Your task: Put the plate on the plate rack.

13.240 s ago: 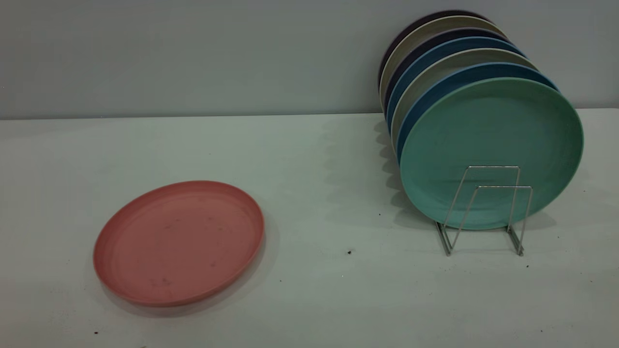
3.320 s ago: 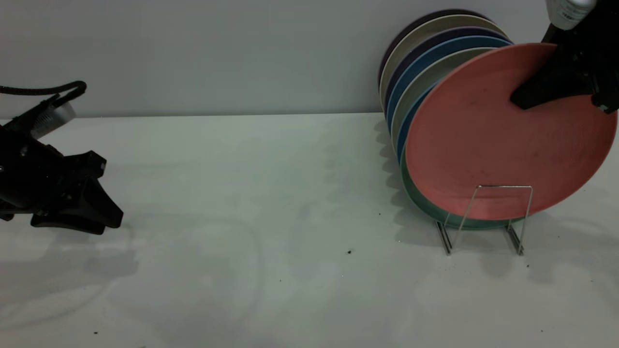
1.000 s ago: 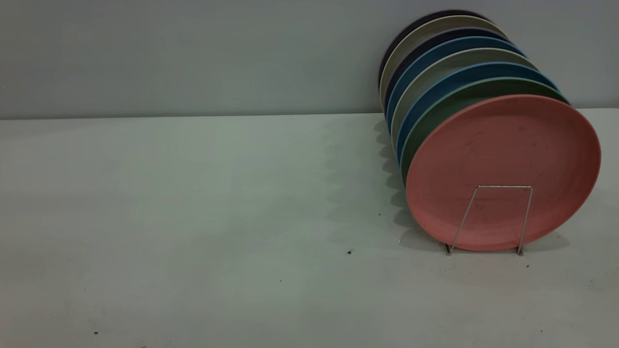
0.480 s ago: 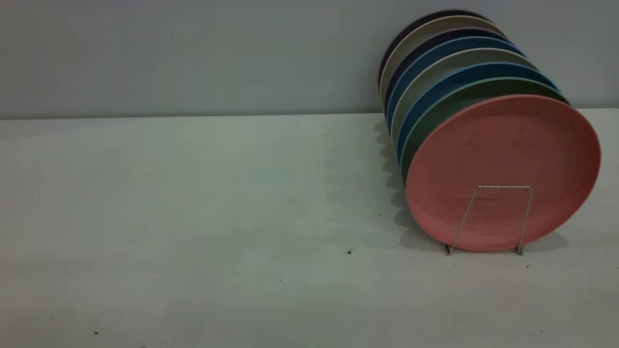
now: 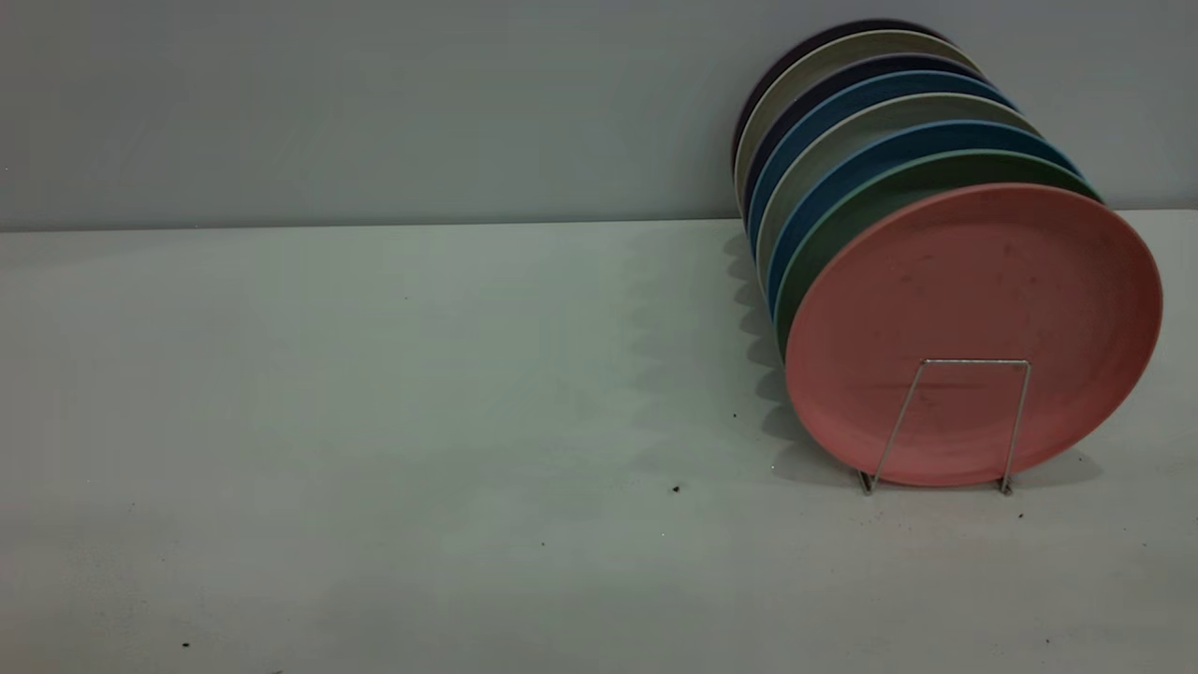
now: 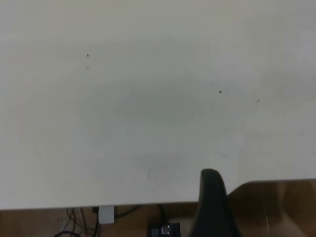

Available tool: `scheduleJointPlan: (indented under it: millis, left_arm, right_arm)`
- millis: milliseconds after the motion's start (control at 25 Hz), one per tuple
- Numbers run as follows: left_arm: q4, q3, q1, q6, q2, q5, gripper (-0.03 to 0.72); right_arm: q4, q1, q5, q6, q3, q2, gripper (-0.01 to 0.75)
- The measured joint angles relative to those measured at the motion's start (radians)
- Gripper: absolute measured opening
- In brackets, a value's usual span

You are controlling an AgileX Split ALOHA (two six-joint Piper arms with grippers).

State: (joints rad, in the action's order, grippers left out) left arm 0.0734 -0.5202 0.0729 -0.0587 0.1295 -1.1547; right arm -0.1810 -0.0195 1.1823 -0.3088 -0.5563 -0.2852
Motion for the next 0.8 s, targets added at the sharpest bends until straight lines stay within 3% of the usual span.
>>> scheduleJointPlan:
  millis: [160, 800]
  left_arm:
    - [-0.002, 0.032, 0.000, 0.000, 0.000, 0.017, 0.553]
    - [-0.003, 0.034, 0.000, 0.001, 0.000, 0.024, 0.552]
  right_arm:
    - [0.009, 0.000, -0.028, -0.001, 0.072, 0.000, 0.483]
    - [0.026, 0.000, -0.042, 0.089, 0.076, 0.068, 0.483]
